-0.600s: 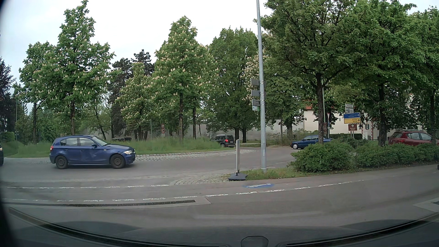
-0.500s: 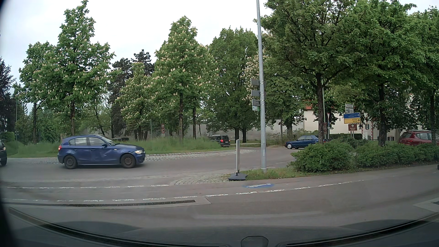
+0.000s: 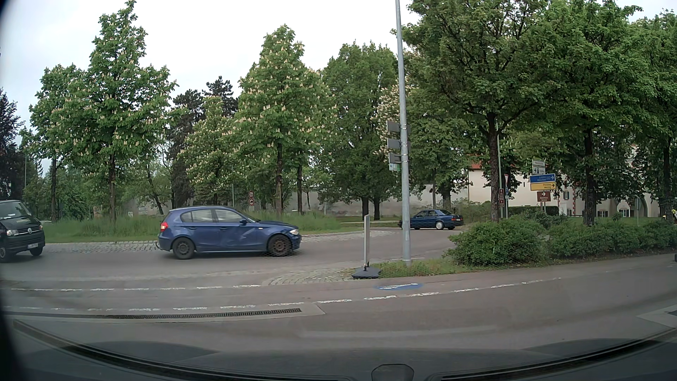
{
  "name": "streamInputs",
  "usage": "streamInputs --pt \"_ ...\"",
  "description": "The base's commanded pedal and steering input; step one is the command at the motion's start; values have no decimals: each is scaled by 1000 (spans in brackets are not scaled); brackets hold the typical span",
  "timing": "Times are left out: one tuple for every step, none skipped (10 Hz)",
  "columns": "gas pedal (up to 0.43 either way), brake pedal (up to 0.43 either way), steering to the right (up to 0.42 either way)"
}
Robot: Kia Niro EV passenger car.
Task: Follow the waypoints while adhering to traffic rules and regulations
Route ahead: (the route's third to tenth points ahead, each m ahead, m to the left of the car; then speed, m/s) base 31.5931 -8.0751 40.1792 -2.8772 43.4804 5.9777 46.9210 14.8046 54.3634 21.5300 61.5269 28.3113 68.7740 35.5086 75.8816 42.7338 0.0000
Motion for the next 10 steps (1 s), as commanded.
streamInputs --pt "0 280 -140" --pt "0 280 -140" --pt "0 280 -140" --pt "0 280 -140" --pt "0 280 -140" --pt "0 280 -140" --pt "0 280 -140" --pt "0 280 -140" --pt "0 280 -140" --pt "0 280 -140"
